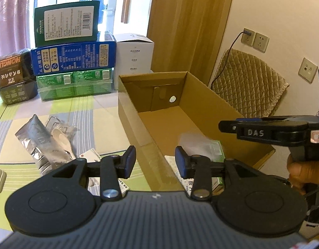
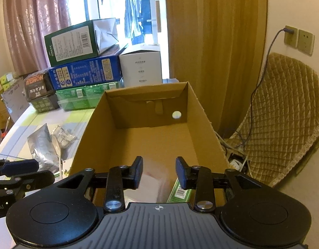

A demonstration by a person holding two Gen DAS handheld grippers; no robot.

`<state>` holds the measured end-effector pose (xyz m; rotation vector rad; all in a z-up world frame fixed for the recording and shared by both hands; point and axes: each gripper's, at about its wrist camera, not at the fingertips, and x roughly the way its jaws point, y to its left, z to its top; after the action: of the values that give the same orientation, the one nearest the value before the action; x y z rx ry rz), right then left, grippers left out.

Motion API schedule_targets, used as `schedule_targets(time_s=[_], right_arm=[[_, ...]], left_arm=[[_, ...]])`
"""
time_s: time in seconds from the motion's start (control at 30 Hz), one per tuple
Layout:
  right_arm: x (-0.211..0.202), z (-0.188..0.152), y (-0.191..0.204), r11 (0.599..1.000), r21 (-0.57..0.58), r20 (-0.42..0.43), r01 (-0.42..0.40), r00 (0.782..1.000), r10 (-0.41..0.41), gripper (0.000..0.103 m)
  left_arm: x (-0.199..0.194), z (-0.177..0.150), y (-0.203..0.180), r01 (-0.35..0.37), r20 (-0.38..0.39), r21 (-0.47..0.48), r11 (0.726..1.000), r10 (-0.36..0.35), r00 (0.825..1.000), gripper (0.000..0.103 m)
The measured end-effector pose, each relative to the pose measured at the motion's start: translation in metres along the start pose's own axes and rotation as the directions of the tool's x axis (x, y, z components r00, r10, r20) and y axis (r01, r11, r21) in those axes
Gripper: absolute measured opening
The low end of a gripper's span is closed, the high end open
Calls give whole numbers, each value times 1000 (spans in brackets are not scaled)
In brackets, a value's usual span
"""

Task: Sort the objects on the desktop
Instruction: 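Carry the case and candy packet into the cardboard box and release both, then return both tools from the cardboard box to the table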

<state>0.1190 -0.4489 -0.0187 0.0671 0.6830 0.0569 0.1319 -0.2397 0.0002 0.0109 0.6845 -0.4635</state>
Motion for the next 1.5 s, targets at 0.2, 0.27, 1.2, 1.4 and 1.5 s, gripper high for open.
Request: schedule_targets(time_s=[0.2,0.27,1.2,1.4,1.5], right_arm=[[-17,-8,3,1000,18,10,-2,1000,2,42],[-24,-10,6,1000,23,11,-7,1000,6,43],[-91,-33,95,994,-48,46,-94,994,97,80],[-95,-40,127,983,-82,48,-165,984,170,92],[-94,-43,145,974,-112,45,-199,978,205,94]], left_arm=[[-9,-10,9,-14,-7,-10,1000,14,1000,37],[-15,-13,13,-20,-7,-13,1000,20,1000,38],[-103,-60,76,-146,12,-54,988,147,989,75],[-122,-81,108,-215,-7,-71,974,215,977,88],[-130,-89,125,-252,-14,-78,965,252,968,94]])
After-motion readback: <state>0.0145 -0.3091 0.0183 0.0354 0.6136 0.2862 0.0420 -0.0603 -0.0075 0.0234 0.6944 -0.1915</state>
